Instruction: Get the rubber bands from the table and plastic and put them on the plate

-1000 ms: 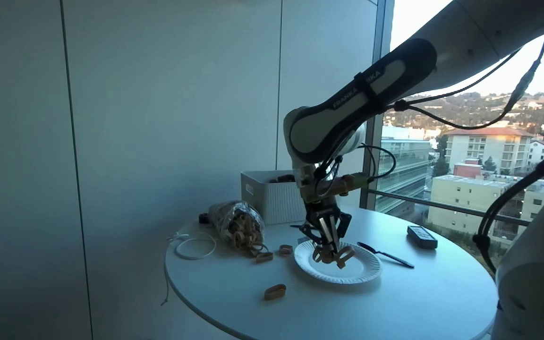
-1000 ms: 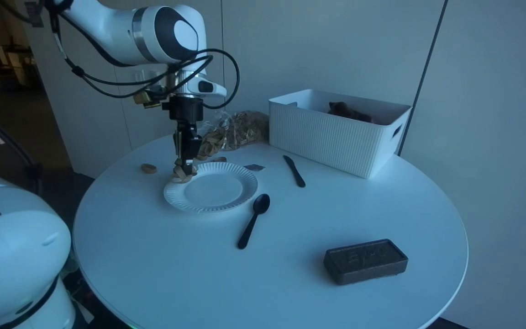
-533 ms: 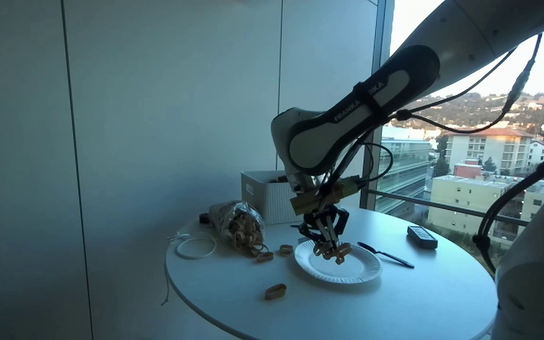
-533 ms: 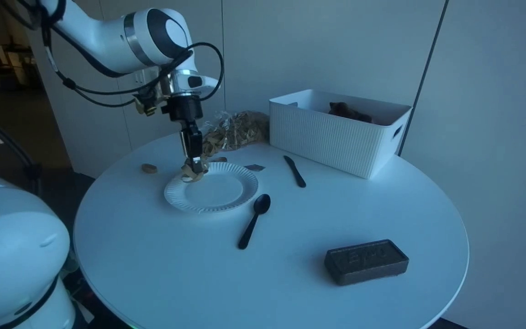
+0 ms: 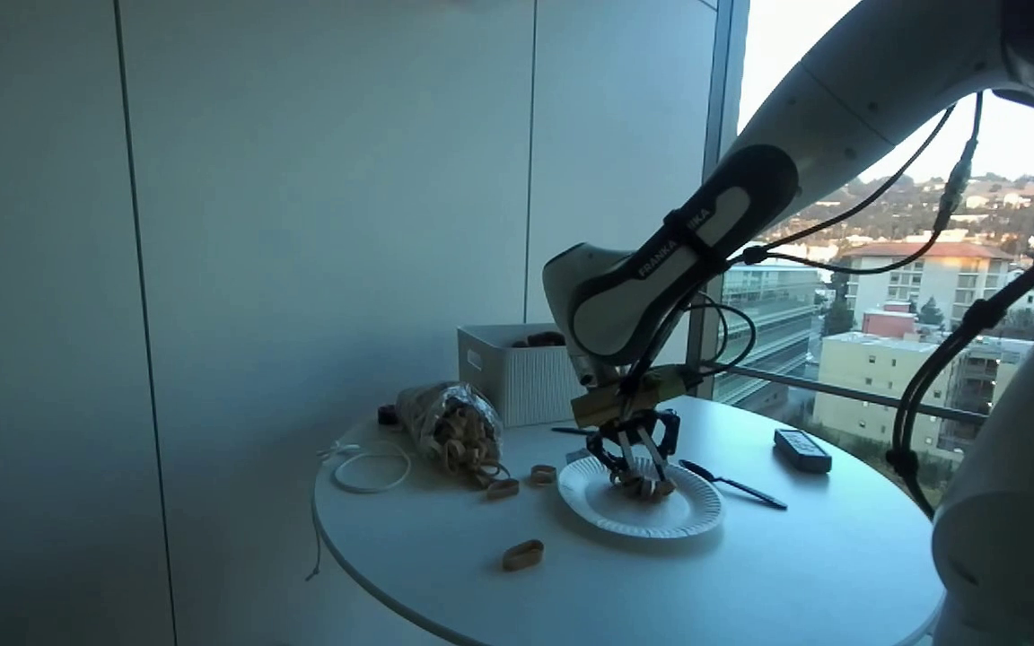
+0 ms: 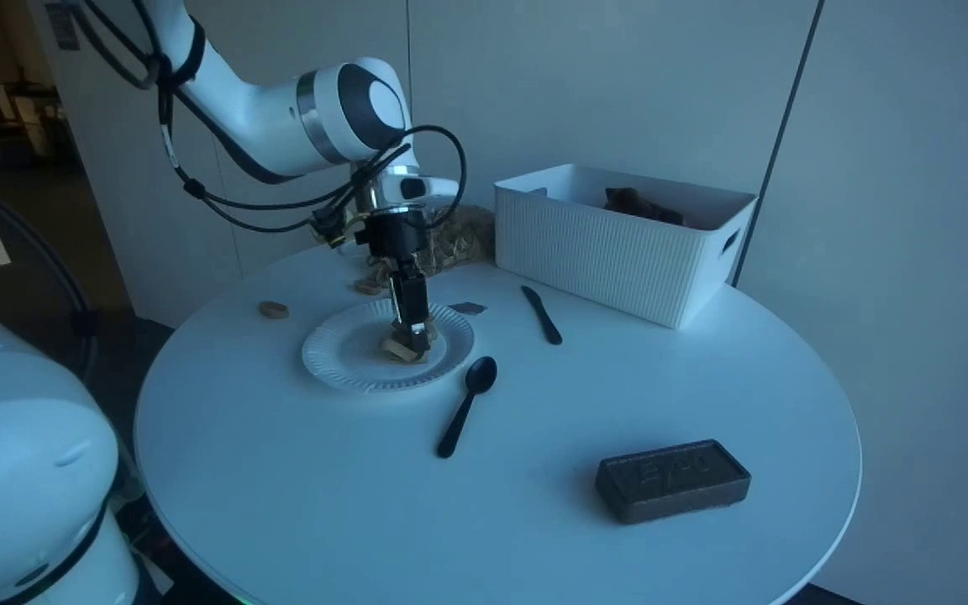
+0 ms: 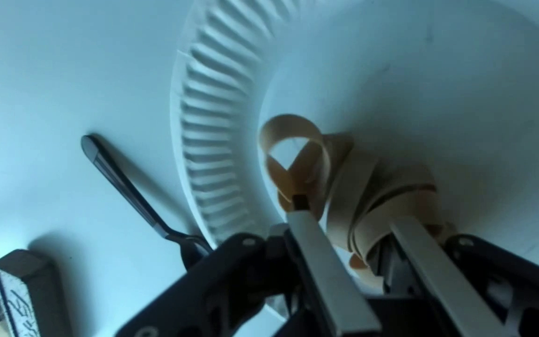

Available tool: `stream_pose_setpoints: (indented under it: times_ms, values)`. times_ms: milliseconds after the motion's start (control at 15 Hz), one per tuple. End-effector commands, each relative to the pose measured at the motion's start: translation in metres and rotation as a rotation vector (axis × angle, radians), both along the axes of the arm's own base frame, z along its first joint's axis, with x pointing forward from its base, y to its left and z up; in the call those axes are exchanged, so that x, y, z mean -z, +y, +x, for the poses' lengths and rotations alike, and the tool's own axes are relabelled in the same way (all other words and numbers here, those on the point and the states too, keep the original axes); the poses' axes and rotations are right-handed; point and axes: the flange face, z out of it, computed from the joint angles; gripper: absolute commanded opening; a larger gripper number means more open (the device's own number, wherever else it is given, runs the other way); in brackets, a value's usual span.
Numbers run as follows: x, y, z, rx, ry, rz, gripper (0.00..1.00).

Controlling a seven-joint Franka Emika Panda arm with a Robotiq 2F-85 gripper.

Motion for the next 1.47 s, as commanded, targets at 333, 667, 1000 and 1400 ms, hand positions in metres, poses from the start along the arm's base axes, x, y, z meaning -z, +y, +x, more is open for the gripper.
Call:
stream_pose_setpoints:
  times_ms: [333,667,1000,1400]
  values:
    - [-0.075,0.03,-0.011,-0.104,-0.085,-0.084,1.0]
    - [-0.137,0.055,-0.03,-0.142,-0.065,-0.116,1.0]
    - [-0.15,0.062,-0.029,-0.252,-0.035,0.022,1.0]
    - [-0.092,0.073,-0.054,-0.337,0.05,0.303,0.89]
